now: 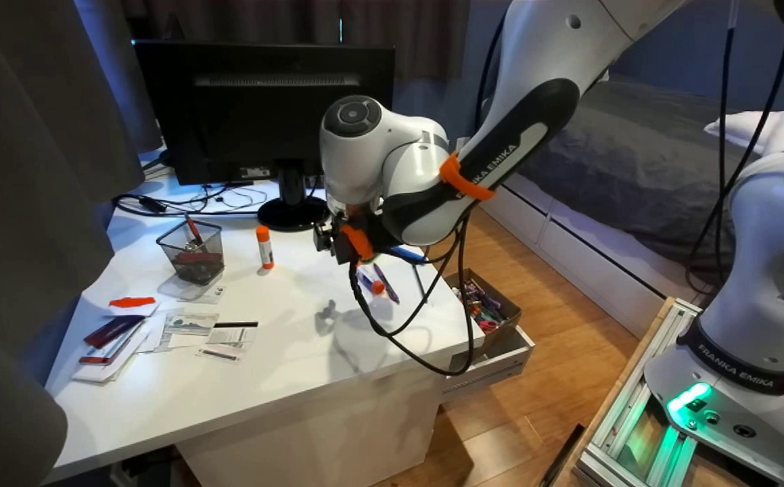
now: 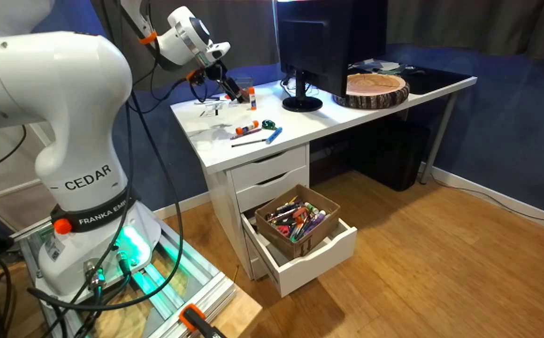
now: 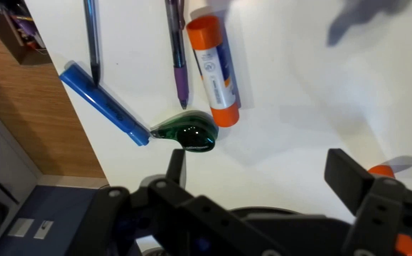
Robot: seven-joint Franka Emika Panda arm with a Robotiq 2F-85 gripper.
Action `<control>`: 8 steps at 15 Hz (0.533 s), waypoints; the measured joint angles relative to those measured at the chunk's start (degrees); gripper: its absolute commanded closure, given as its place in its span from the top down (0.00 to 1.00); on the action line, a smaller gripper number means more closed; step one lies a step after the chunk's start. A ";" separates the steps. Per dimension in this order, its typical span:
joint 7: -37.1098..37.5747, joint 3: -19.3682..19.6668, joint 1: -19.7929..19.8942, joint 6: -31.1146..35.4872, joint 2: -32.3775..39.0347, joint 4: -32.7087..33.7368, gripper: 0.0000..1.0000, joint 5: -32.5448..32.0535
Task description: Flip the stick of glue on the right over
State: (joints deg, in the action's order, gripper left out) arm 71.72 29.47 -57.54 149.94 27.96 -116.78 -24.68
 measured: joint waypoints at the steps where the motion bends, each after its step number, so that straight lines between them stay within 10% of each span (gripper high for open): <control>1: 0.40 0.39 -0.37 -0.07 -0.36 -0.49 1.00 -0.12; 8: 0.71 0.61 -0.42 -0.07 -0.44 -0.82 1.00 -0.20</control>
State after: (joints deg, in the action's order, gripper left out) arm 72.43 30.08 -57.96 149.87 27.51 -117.60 -24.88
